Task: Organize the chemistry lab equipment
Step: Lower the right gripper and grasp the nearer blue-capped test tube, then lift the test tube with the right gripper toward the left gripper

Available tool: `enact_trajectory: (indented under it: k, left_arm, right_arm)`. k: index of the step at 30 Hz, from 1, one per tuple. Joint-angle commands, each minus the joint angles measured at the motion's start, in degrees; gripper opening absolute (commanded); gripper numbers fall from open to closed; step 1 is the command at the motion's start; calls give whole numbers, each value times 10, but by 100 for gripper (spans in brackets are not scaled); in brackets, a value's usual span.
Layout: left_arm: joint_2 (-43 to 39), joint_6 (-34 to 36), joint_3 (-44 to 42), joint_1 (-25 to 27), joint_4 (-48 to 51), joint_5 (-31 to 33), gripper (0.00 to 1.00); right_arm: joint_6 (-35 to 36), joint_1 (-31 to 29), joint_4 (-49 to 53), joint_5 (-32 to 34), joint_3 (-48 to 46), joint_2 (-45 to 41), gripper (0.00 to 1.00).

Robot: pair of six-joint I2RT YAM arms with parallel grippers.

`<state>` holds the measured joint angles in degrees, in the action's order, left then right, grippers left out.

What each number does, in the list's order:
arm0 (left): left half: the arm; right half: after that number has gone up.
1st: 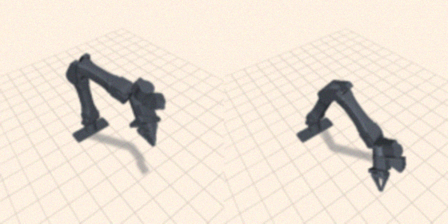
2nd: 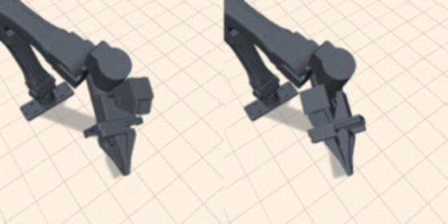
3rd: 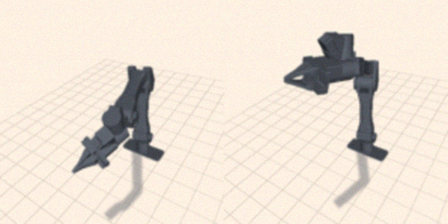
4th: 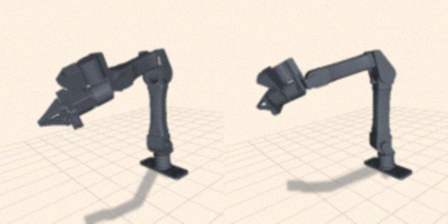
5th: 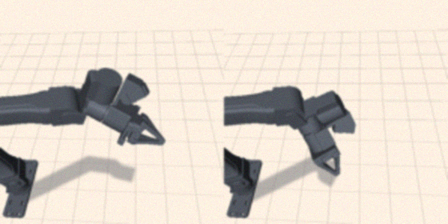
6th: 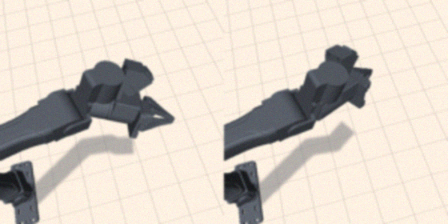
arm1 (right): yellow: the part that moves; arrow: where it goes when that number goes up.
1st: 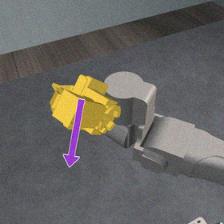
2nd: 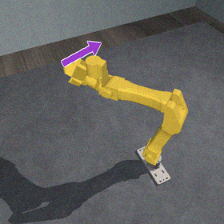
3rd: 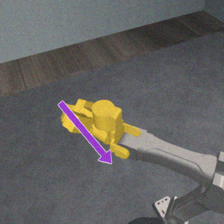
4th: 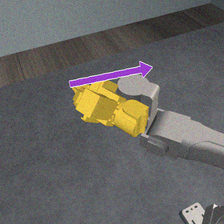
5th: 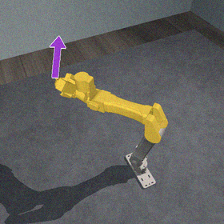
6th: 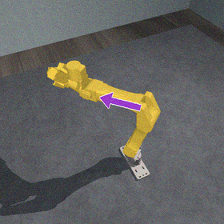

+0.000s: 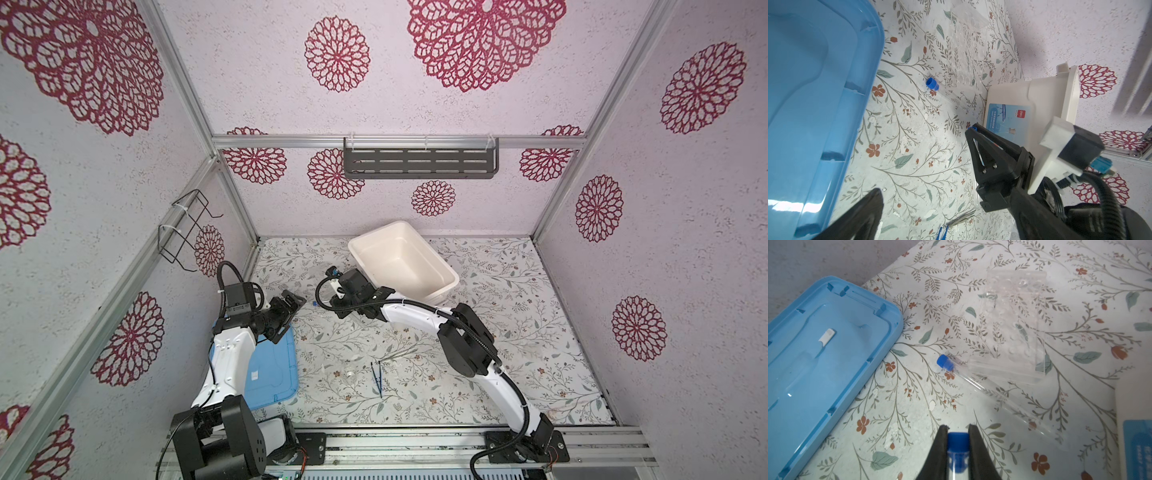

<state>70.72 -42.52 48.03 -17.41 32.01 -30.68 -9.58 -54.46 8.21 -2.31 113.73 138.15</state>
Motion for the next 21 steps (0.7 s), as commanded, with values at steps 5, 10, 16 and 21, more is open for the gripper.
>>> enact_trajectory:
  k: [5, 10, 16, 21]
  left_arm:
    - [-7, 1, -1, -10, 2, 21, 99]
    - [-7, 4, 3, -12, 7, 25, 100]
    - [-7, 9, 7, -13, 13, 30, 100]
    - [-10, 12, 8, -15, 19, 34, 100]
  right_arm:
    - [36, -15, 42, -1, -60, -44, 19]
    - [32, -21, 40, -1, -87, -53, 22]
    - [25, -25, 86, 10, -65, -49, 32]
    - [22, -24, 211, 24, 18, -19, 32]
